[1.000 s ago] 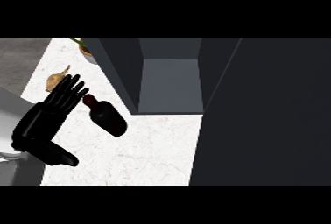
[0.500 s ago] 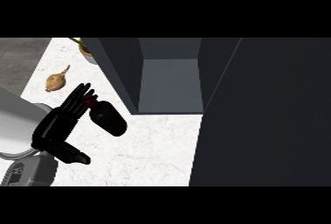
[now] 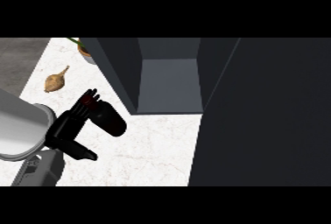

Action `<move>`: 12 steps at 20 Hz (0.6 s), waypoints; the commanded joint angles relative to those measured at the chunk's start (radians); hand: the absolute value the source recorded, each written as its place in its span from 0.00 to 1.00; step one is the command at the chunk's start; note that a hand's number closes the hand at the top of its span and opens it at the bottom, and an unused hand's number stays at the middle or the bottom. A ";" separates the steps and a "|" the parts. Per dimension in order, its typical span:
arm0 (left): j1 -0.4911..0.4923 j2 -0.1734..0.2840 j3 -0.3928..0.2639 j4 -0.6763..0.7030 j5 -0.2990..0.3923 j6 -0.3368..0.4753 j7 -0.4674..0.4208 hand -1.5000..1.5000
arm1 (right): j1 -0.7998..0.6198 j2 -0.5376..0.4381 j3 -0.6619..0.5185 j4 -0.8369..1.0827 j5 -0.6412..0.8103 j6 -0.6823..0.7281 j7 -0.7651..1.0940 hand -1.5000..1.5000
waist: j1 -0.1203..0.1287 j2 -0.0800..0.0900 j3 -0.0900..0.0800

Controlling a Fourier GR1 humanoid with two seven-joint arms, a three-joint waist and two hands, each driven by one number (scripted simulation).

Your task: Pick up the wine, place it into the cabinet and close the cabinet

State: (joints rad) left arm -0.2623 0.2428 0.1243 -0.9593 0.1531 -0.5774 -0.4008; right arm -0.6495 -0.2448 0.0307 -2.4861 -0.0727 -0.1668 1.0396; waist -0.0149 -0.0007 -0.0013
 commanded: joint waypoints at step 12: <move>-0.149 0.003 0.017 0.457 -0.090 -0.054 -0.249 0.00 | -0.024 -0.021 -0.017 -0.147 -0.084 -0.036 0.157 0.00 | -0.021 0.002 -0.002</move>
State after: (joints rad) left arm -0.3888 0.2462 0.1402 -0.5993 0.0797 -0.5784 -0.5582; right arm -0.6857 -0.2607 0.0284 -2.4850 -0.0732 -0.1794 1.0543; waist -0.0236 0.0005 -0.0021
